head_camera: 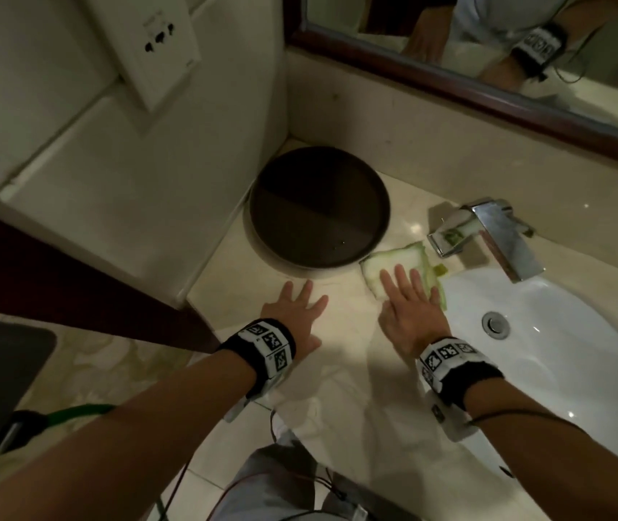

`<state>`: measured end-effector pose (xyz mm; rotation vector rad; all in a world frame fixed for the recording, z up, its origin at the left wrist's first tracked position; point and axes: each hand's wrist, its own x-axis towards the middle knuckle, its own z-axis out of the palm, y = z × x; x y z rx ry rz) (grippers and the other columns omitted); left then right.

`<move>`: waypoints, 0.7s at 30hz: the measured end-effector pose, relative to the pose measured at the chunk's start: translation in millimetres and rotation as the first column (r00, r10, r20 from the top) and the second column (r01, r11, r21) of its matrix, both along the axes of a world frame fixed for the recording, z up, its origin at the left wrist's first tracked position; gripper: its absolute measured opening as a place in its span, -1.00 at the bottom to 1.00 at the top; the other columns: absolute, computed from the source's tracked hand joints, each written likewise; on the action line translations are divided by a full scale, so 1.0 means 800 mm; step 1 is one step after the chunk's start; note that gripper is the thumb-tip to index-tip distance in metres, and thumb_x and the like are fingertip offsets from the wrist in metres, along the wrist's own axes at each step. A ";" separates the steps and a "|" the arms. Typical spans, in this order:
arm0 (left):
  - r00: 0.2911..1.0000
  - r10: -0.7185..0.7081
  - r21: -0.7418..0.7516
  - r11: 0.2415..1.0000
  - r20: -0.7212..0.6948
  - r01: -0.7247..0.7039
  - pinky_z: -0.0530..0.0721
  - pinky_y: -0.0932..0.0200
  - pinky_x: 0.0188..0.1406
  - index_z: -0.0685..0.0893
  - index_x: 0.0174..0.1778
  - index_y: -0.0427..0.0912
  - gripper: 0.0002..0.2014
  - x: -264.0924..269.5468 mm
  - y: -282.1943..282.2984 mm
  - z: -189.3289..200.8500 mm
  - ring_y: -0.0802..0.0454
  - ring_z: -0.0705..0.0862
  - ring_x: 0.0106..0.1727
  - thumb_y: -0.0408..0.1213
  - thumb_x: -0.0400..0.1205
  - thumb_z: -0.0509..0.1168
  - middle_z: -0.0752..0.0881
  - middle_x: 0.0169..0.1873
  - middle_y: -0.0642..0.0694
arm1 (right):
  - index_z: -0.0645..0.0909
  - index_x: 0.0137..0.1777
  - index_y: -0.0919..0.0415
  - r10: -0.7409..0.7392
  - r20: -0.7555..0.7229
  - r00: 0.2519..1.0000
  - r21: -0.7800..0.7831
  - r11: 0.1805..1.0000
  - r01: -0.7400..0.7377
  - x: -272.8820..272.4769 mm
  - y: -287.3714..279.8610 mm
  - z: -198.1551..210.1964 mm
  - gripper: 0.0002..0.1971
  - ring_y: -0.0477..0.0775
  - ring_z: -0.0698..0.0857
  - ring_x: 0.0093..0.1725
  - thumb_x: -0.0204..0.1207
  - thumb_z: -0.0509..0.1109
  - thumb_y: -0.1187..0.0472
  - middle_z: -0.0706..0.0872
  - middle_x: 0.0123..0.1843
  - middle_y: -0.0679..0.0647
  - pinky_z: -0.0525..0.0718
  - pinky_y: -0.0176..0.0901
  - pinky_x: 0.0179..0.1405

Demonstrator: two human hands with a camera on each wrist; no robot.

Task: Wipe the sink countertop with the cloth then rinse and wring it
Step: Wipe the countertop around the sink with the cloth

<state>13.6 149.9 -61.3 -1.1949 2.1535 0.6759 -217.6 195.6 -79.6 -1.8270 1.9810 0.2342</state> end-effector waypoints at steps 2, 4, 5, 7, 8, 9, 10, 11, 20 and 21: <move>1.000 0.004 -0.002 1.000 -0.008 -0.004 0.24 -0.35 0.55 -0.20 0.68 0.16 -0.19 0.000 -0.001 -0.002 -0.30 -0.24 0.68 0.13 0.64 0.18 -0.32 0.68 -0.06 | -0.19 0.72 -0.14 0.026 0.033 0.999 0.002 1.000 -0.027 0.011 0.023 -0.001 -0.41 0.15 -0.25 0.72 0.70 -0.14 -0.01 -0.25 0.75 -0.03 -0.22 0.27 0.65; 1.000 0.013 0.006 1.000 -0.008 -0.012 0.24 -0.37 0.54 -0.19 0.68 0.16 -0.19 -0.001 -0.001 -0.003 -0.31 -0.24 0.68 0.13 0.64 0.18 -0.32 0.68 -0.05 | -0.09 0.71 -0.14 0.081 0.043 0.996 -0.008 0.997 -0.081 0.028 0.052 -0.004 -0.39 0.20 -0.14 0.73 0.64 -0.13 -0.02 -0.18 0.73 -0.05 -0.17 0.29 0.63; 1.000 0.017 0.009 1.000 -0.010 -0.017 0.23 -0.38 0.54 -0.19 0.68 0.17 -0.19 -0.001 -0.001 -0.005 -0.31 -0.25 0.68 0.13 0.64 0.19 -0.32 0.68 -0.04 | -0.02 0.71 -0.13 0.128 0.024 0.991 -0.022 0.992 -0.128 0.038 0.067 -0.004 -0.39 0.24 -0.01 0.72 0.63 -0.10 -0.03 -0.08 0.72 -0.03 -0.09 0.32 0.61; 0.999 0.026 0.011 1.000 -0.019 -0.026 0.21 -0.38 0.55 -0.19 0.68 0.17 -0.19 0.000 -0.001 -0.007 -0.30 -0.26 0.67 0.13 0.63 0.19 -0.32 0.68 -0.03 | 0.14 0.66 -0.09 0.222 -0.025 0.975 -0.046 0.974 -0.223 0.057 0.097 -0.007 -0.43 0.30 0.25 0.65 0.63 -0.03 -0.05 0.20 0.70 0.06 0.09 0.37 0.53; 0.999 0.026 0.011 1.000 -0.024 -0.025 0.20 -0.37 0.56 -0.19 0.68 0.17 -0.19 0.001 -0.001 -0.008 -0.30 -0.27 0.67 0.14 0.64 0.19 -0.33 0.68 -0.04 | 0.18 0.65 -0.08 0.256 -0.033 0.966 -0.042 0.965 -0.257 0.065 0.109 -0.008 -0.46 0.30 0.28 0.64 0.66 -0.01 -0.06 0.27 0.68 0.08 0.14 0.38 0.53; 0.999 0.023 0.011 1.000 -0.027 -0.022 0.19 -0.37 0.57 -0.19 0.68 0.17 -0.18 0.001 -0.001 -0.009 -0.31 -0.27 0.67 0.14 0.64 0.19 -0.33 0.68 -0.04 | 0.20 0.65 -0.09 0.276 -0.018 0.961 -0.024 0.961 -0.277 0.070 0.117 -0.008 -0.46 0.29 0.26 0.65 0.67 0.00 -0.08 0.28 0.68 0.08 0.16 0.39 0.54; 0.999 0.018 0.013 1.000 -0.029 -0.018 0.19 -0.37 0.57 -0.19 0.68 0.17 -0.18 0.001 -0.001 -0.009 -0.32 -0.26 0.67 0.15 0.64 0.19 -0.33 0.68 -0.05 | 0.21 0.66 -0.09 0.289 0.002 0.957 -0.023 0.957 -0.289 0.069 0.120 -0.009 -0.46 0.28 0.26 0.65 0.68 0.01 -0.10 0.28 0.68 0.07 0.22 0.39 0.55; 0.999 0.016 0.015 1.000 -0.032 -0.016 0.19 -0.36 0.57 -0.19 0.68 0.16 -0.18 0.001 -0.001 -0.009 -0.32 -0.26 0.67 0.15 0.64 0.19 -0.32 0.68 -0.06 | 0.24 0.65 -0.09 0.302 0.010 0.953 -0.032 0.953 -0.301 0.065 0.117 -0.005 -0.46 0.27 0.30 0.63 0.67 0.00 -0.10 0.31 0.67 0.06 0.31 0.40 0.52; 1.000 0.011 0.011 1.000 -0.016 -0.011 0.22 -0.39 0.55 -0.19 0.68 0.16 -0.19 0.000 -0.001 -0.004 -0.30 -0.25 0.68 0.11 0.65 0.19 -0.32 0.68 -0.04 | -0.20 0.70 -0.18 0.067 -0.020 0.998 0.061 0.996 -0.065 -0.022 0.008 0.005 -0.37 0.13 -0.19 0.73 0.61 -0.30 -0.18 -0.23 0.75 -0.04 -0.07 0.23 0.66; 1.000 0.010 0.012 1.000 -0.015 -0.010 0.23 -0.39 0.55 -0.19 0.68 0.16 -0.19 0.000 -0.001 -0.004 -0.30 -0.25 0.68 0.11 0.65 0.19 -0.32 0.68 -0.04 | -0.21 0.71 -0.17 0.020 -0.025 0.999 0.058 0.998 -0.019 -0.026 -0.002 0.007 -0.40 0.13 -0.21 0.72 0.67 -0.23 -0.14 -0.24 0.75 -0.03 -0.09 0.24 0.67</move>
